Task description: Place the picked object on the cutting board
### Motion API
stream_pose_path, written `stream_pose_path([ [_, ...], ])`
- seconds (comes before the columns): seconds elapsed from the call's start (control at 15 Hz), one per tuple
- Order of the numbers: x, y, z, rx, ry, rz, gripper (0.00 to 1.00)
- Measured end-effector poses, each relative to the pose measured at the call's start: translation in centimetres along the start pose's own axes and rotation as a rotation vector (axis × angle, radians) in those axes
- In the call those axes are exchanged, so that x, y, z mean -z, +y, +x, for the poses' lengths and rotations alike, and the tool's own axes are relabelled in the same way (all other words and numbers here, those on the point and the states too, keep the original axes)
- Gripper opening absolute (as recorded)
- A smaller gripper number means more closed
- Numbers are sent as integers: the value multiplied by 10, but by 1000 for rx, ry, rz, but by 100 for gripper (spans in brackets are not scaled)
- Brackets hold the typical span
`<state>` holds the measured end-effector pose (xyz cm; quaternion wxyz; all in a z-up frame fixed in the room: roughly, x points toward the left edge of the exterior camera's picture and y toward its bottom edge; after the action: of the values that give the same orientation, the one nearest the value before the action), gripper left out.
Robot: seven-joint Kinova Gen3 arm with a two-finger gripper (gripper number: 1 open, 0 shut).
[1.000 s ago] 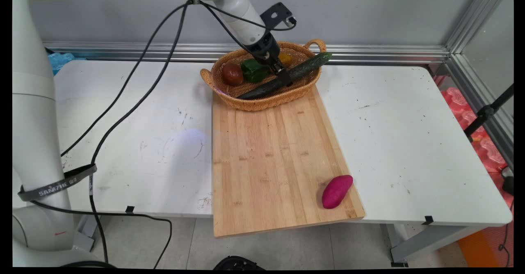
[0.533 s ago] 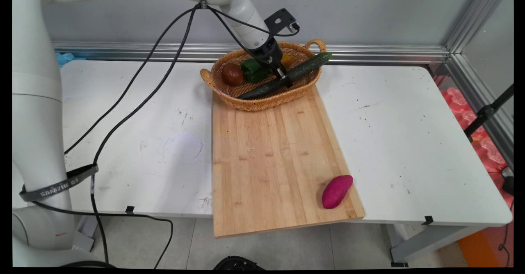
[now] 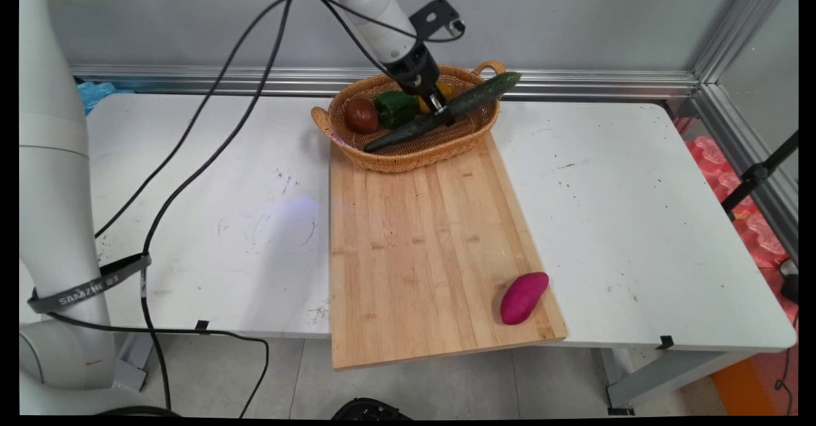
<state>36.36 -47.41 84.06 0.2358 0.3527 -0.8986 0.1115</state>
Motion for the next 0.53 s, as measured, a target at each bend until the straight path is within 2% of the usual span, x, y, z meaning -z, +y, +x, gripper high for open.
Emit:
stream_pose_path([
  [0.53, 84, 22, 30, -49, 79, 3, 0],
])
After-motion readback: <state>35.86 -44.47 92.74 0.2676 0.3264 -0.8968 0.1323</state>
